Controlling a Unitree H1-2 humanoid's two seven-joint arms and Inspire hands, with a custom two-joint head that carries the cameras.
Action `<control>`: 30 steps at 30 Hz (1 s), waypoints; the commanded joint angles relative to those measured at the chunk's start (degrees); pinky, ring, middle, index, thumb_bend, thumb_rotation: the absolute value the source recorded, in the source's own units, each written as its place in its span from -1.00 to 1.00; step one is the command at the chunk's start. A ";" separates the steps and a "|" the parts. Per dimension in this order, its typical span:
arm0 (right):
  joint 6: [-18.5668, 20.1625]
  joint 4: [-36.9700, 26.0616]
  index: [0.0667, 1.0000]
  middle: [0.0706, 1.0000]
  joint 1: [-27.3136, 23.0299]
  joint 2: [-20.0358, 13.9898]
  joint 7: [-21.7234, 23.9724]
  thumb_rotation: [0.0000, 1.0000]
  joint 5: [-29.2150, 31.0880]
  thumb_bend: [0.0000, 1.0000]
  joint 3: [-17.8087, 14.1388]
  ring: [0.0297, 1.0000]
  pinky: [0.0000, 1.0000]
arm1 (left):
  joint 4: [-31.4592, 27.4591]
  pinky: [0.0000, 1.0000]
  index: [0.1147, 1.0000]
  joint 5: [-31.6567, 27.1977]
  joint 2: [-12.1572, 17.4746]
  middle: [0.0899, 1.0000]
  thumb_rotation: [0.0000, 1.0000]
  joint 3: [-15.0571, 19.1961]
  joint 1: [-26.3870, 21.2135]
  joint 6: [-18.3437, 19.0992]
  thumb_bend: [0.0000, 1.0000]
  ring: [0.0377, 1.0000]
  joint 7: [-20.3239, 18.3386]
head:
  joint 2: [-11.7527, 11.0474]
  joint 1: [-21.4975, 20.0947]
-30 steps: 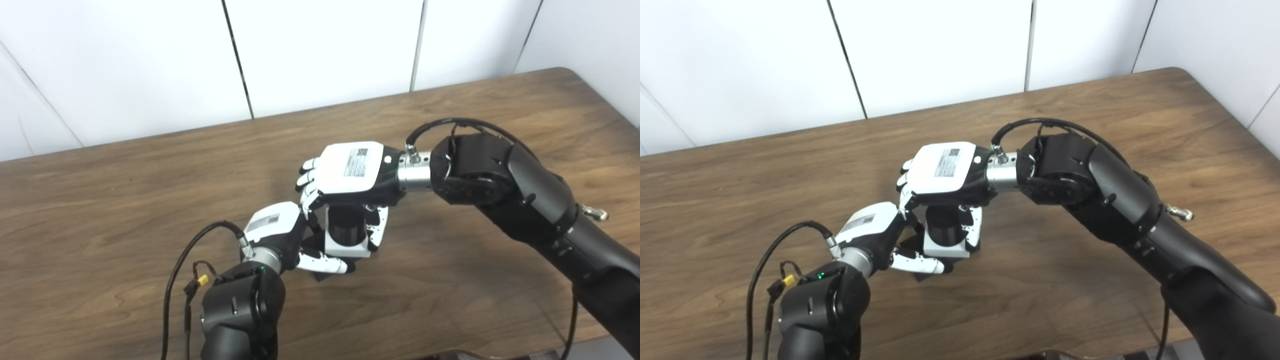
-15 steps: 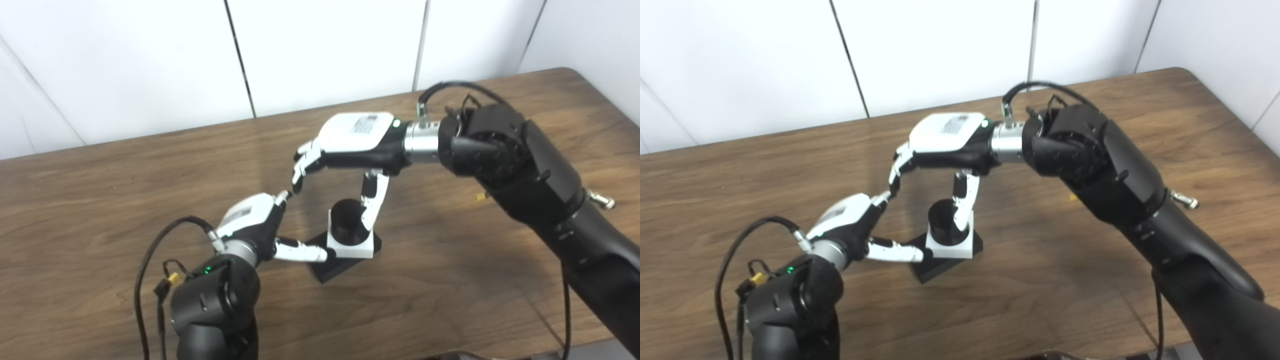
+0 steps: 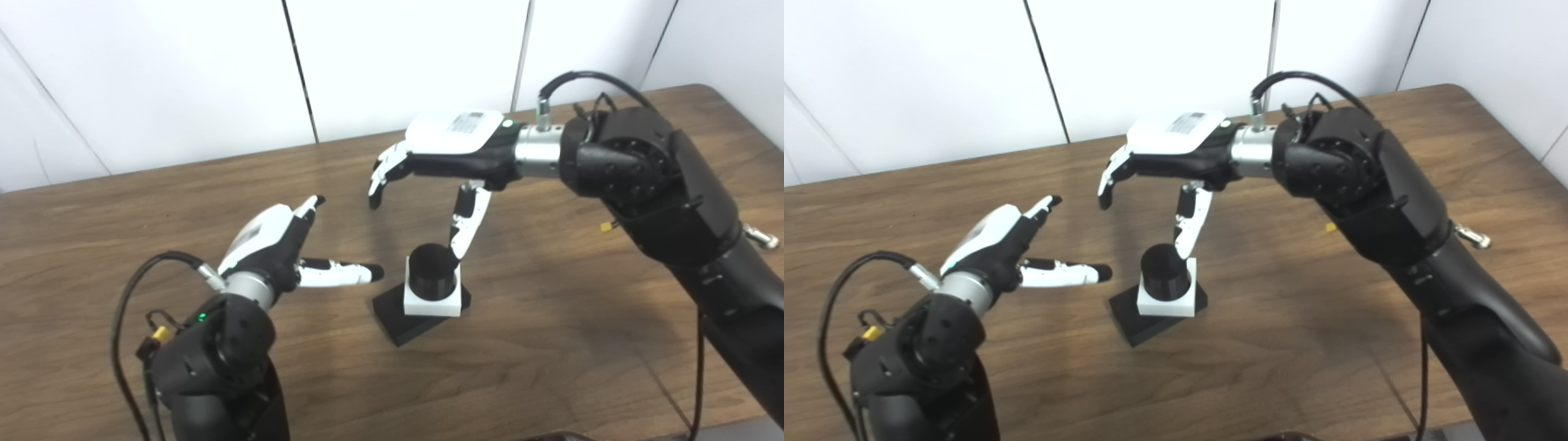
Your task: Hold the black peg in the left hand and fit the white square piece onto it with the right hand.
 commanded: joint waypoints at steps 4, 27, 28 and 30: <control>4.57 1.27 0.46 0.60 2.07 -1.53 -3.83 -0.31 1.43 1.00 -4.98 0.65 0.45 | -4.38 0.34 0.81 -7.01 -0.32 0.79 0.08 7.13 0.90 0.91 0.76 0.73 3.17 | -0.37 -0.18; 25.45 1.22 1.00 1.00 25.96 14.05 -25.58 1.00 31.14 0.26 -32.36 0.99 0.99 | 5.83 1.00 1.00 -70.05 6.15 1.00 0.80 16.88 19.56 -6.05 0.13 1.00 50.53 | -0.44 -2.28; 25.45 0.99 1.00 1.00 26.69 13.84 -27.07 1.00 33.38 0.26 -32.09 1.00 1.00 | 6.03 1.00 1.00 -71.42 6.57 1.00 0.82 16.79 19.85 -5.98 0.16 1.00 51.33 | -0.45 -2.34; 25.45 0.32 1.00 1.00 28.57 13.04 -29.99 1.00 36.58 0.28 -30.98 1.00 1.00 | 6.66 1.00 1.00 -75.44 6.73 1.00 0.82 17.27 20.57 -6.47 0.19 1.00 52.89 | -0.45 -2.86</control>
